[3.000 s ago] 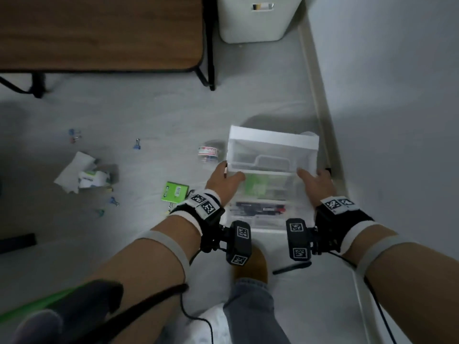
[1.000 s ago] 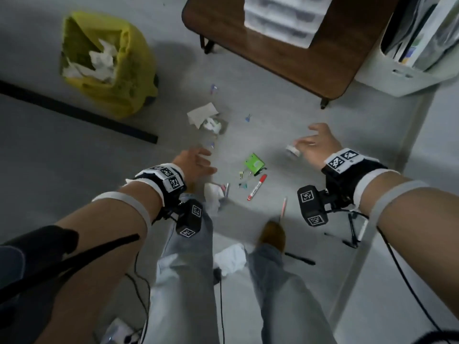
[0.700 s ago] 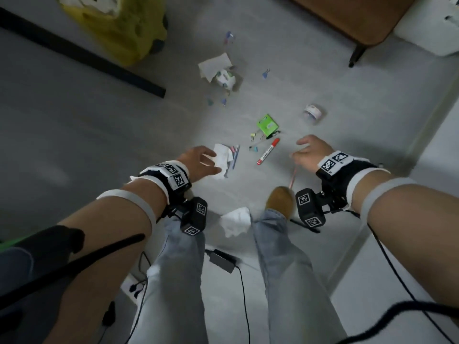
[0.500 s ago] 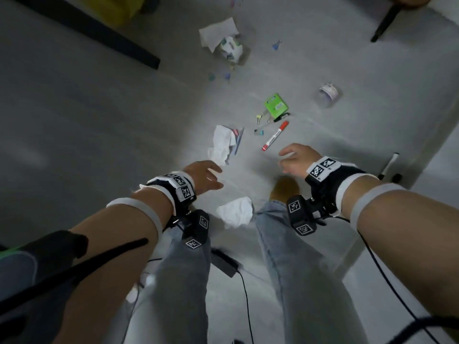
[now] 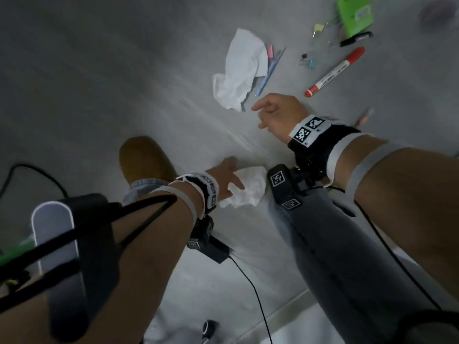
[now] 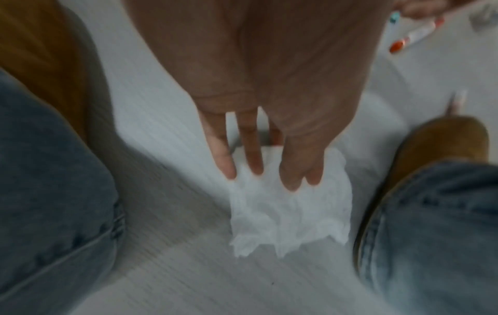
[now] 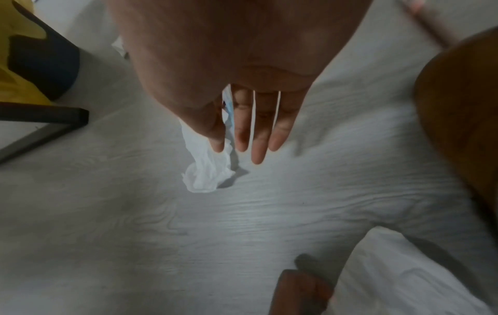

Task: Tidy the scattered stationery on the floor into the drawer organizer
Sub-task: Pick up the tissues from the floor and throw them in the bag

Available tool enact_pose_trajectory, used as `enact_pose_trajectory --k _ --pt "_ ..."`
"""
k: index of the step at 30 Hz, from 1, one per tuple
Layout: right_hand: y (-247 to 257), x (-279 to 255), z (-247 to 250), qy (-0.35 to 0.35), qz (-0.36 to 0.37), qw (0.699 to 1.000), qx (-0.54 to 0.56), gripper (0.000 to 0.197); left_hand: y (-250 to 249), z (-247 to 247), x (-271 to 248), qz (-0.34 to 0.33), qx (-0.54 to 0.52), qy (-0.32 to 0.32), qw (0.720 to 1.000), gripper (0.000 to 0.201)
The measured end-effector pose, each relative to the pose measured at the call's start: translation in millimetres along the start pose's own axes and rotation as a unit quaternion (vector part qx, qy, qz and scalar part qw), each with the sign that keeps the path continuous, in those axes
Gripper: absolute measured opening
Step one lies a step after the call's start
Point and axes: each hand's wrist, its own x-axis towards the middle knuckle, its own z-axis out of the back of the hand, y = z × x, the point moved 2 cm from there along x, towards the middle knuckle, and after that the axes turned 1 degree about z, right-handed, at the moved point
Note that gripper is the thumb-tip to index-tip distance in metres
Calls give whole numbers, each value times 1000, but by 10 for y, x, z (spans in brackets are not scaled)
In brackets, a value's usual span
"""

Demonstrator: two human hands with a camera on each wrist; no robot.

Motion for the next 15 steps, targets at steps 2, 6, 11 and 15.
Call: enact_pose_trajectory --k 2,6,11,15 --pt "-53 111 -83 -22 5 1000 0 26 -7 -105 105 -22 41 -11 999 47" --pt "-71 235 -192 -45 16 999 6 27 7 -32 203 -21 -5 -69 997 35" --pt "64 217 -89 -48 20 998 17 24 30 634 28 -40 -90 -269 958 28" --pt "200 286 168 -58 25 998 -5 22 -119 1272 -14 -59 -105 -373 920 58"
